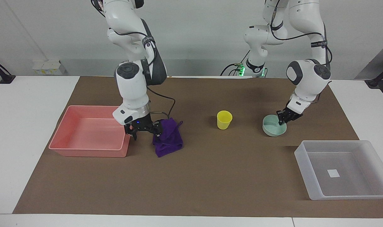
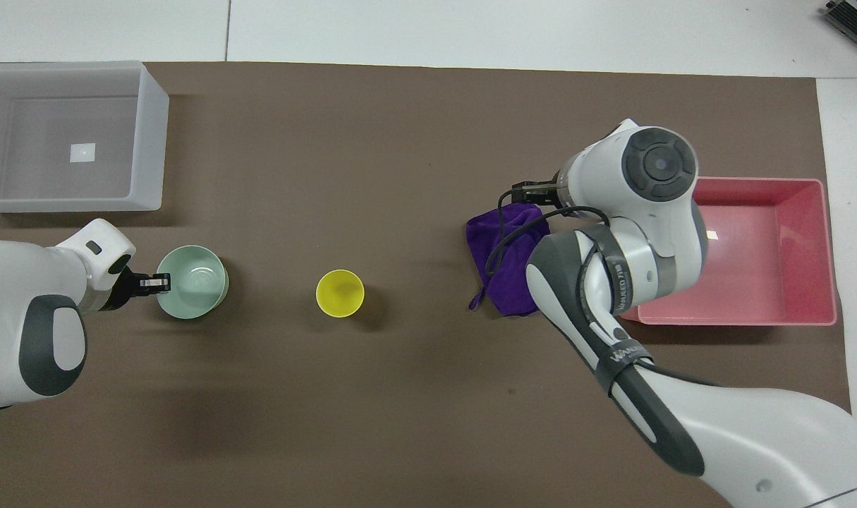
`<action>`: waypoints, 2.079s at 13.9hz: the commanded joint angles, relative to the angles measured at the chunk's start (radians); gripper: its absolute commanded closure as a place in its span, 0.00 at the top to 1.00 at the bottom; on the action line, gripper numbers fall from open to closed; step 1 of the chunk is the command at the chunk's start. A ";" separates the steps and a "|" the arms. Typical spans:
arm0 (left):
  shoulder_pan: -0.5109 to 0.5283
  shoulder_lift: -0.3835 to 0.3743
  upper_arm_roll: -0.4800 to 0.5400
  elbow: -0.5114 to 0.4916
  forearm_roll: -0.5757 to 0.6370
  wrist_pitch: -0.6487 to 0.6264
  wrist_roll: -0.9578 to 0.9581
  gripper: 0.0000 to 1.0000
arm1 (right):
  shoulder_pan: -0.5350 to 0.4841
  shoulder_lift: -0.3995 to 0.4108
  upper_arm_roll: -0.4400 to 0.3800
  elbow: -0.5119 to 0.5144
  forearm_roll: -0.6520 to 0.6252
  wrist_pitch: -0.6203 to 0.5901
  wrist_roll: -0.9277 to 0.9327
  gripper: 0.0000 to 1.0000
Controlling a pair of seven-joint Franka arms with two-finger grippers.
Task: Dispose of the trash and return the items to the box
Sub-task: 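Grasp the green bowl with the left gripper while the right gripper reaches the purple cloth, then carry the green bowl into the clear box while the right gripper grasps the cloth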
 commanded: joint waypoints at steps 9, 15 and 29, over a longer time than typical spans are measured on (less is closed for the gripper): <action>0.050 0.080 0.006 0.412 -0.010 -0.344 0.085 0.00 | 0.037 -0.025 0.000 -0.183 -0.004 0.124 0.014 0.69; 0.142 0.246 -0.003 0.750 -0.006 -0.450 0.089 0.00 | 0.035 -0.031 0.000 -0.208 -0.003 0.124 0.037 0.00; 0.441 0.736 -0.225 1.323 0.078 -0.477 0.110 0.00 | -0.002 -0.192 -0.010 0.005 0.051 -0.343 0.067 0.00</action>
